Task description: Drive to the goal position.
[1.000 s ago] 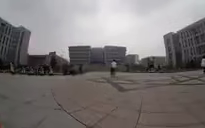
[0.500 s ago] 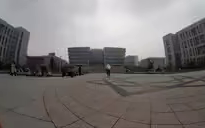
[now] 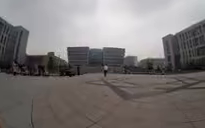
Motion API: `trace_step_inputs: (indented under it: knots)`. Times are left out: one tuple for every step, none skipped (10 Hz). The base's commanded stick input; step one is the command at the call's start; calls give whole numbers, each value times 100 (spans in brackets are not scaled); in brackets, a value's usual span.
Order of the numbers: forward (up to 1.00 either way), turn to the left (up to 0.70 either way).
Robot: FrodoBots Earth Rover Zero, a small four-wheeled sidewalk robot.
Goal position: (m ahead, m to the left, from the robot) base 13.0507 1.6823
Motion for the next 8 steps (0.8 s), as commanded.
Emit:
trace_step_inputs:
  knots:
    - [70,-1]
    - [70,-1]
    - [70,-1]
    - [70,-1]
    - [70,-1]
    - [70,-1]
    - [70,-1]
    - [70,-1]
